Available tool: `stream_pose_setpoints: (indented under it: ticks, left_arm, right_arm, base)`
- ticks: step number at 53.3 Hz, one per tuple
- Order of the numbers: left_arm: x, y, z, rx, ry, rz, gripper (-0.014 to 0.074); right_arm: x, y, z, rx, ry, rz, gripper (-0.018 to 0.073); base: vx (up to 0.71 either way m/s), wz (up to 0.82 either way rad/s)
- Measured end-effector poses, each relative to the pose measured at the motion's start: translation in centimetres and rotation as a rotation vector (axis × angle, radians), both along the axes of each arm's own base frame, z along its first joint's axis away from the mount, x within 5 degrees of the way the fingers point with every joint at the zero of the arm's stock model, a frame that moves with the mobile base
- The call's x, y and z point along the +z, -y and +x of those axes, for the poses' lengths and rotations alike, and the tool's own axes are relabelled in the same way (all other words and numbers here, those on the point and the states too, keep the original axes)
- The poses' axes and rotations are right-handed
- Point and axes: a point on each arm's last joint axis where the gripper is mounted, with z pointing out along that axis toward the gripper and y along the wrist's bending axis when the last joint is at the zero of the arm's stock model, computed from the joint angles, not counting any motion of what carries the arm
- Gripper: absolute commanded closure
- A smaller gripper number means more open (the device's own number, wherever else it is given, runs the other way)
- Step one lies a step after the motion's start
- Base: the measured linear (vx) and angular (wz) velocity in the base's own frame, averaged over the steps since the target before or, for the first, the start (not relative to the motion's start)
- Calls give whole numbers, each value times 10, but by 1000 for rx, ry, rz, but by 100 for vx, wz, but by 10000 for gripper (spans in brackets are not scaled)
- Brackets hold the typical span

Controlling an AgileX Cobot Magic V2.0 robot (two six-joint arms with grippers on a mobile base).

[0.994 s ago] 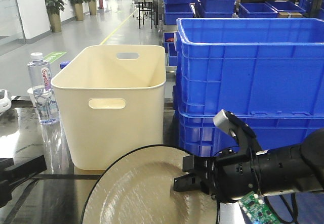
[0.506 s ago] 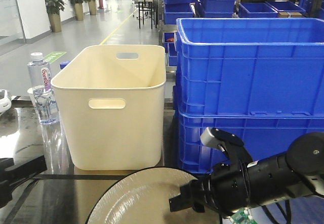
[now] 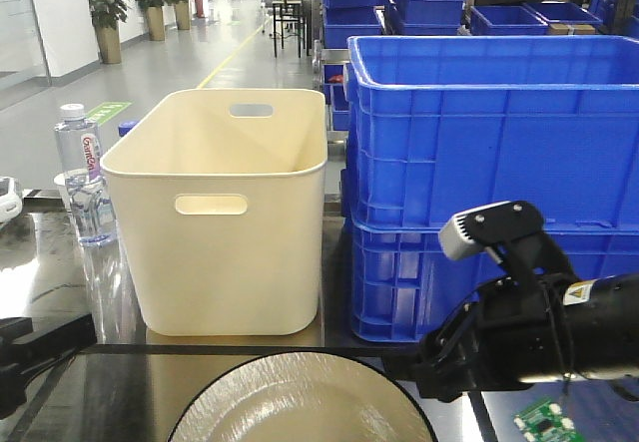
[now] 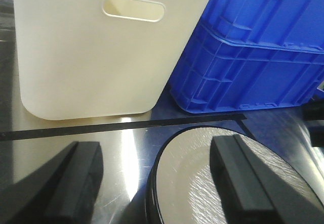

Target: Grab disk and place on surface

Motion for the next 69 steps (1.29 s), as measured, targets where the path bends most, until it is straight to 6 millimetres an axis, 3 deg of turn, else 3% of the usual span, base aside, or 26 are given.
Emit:
stream_pose_setpoints:
  ticks: [45,55,69]
  left_arm:
    - [0,0,0,0,0,0,53]
    - [-3,-5,-10,17,16,83,184]
    - [-28,-29,-64,175,37,185,468]
  right_arm:
    - [6,2,-4,-12,9,14,8]
    - [6,2,-4,-12,9,14,8]
    - [6,2,-4,-12,9,14,8]
  base:
    - [0,0]
    - [0,0]
    - [0,0]
